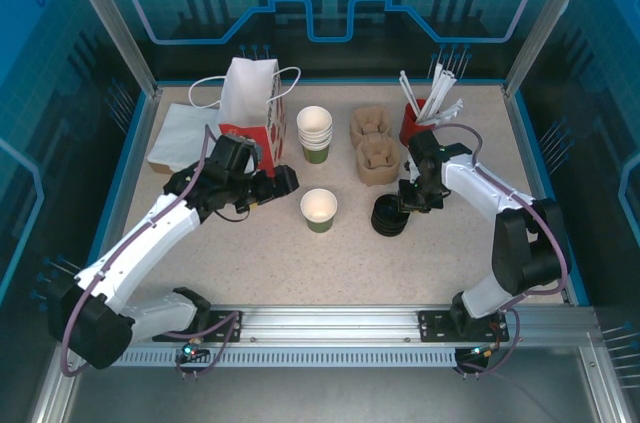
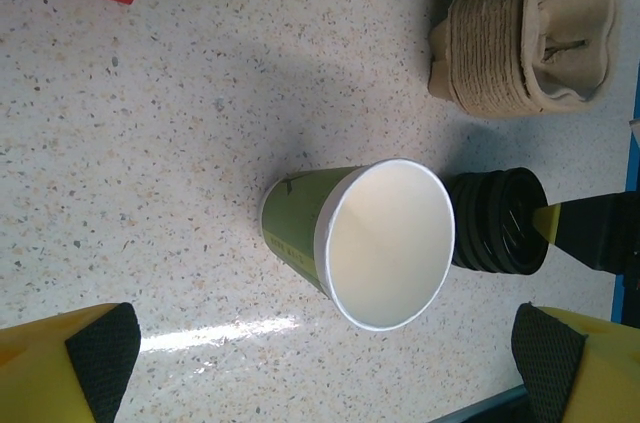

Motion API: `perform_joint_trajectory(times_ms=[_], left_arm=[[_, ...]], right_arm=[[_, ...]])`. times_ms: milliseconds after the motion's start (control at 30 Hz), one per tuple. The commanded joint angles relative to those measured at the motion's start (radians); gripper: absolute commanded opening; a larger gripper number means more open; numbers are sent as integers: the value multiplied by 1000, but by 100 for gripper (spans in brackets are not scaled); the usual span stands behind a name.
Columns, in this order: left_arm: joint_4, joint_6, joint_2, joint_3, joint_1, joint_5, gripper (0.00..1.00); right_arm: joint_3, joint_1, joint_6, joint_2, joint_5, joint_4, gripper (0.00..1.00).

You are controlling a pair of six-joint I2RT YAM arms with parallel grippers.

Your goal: Pack the takeout coffee

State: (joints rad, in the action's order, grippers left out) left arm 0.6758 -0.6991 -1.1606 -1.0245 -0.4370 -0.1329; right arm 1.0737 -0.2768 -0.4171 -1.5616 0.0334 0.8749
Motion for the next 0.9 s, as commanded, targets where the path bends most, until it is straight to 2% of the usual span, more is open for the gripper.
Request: perform_joint_trajectory(times_ms=[0, 533, 667, 867], left_arm=[[-4, 39, 42, -25, -4, 26, 99], [-84, 136, 127, -18, -3, 48, 99], [-163, 204, 178, 9, -5, 16, 99], [-394, 308, 298, 104, -4, -41, 99]], right_arm=[[28, -14, 9, 31, 5, 33, 19], [35, 5, 30, 141, 39, 70, 18], [22, 37, 22, 196, 127, 43, 19], [25, 93, -40, 288, 294, -1, 19]])
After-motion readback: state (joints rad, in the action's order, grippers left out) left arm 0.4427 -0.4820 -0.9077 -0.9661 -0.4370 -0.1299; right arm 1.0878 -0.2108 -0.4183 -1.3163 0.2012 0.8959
